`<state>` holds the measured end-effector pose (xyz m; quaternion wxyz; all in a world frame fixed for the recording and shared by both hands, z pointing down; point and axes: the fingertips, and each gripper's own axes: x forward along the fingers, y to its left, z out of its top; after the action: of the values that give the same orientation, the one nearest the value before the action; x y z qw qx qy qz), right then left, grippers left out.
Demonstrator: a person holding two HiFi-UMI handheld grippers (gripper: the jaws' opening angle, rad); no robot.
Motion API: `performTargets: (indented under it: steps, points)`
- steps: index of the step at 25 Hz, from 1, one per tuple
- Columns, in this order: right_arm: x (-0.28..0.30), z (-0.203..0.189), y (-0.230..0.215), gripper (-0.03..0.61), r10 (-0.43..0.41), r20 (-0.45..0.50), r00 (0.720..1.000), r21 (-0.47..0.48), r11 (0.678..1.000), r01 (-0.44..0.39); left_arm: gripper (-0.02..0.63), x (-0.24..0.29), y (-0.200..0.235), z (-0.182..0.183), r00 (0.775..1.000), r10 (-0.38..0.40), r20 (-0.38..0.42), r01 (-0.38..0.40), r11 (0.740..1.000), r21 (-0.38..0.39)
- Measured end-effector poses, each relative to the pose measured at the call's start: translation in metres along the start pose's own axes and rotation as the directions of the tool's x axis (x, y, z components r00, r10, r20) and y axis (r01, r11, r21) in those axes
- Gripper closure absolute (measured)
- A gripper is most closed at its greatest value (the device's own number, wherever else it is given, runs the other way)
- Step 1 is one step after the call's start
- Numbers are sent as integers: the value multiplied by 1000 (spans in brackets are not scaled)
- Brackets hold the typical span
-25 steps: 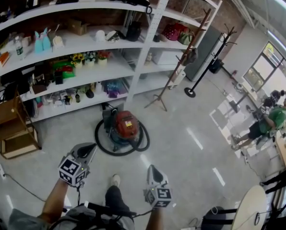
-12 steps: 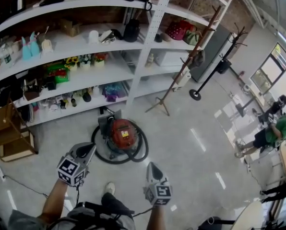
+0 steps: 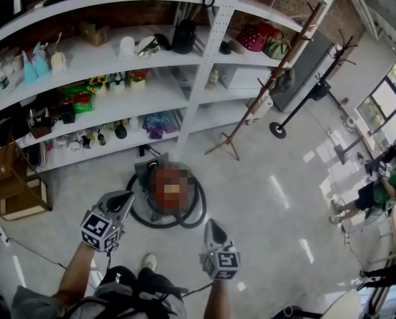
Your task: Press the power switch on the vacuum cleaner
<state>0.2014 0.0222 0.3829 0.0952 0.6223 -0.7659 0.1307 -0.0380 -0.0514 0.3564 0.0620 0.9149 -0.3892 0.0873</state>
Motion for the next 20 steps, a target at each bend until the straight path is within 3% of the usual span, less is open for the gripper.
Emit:
performTargets:
  steps: [12,20]
  points:
    - [33,12,-12,572,9,-3,1000,13,1000,-9,606,36,10,12,1000,-20,-12,20,999,27]
    - [49,10,3,572,-20,-13,1000,17,1000,21,606,39,30,-2,998,-54,-39,55,998,18]
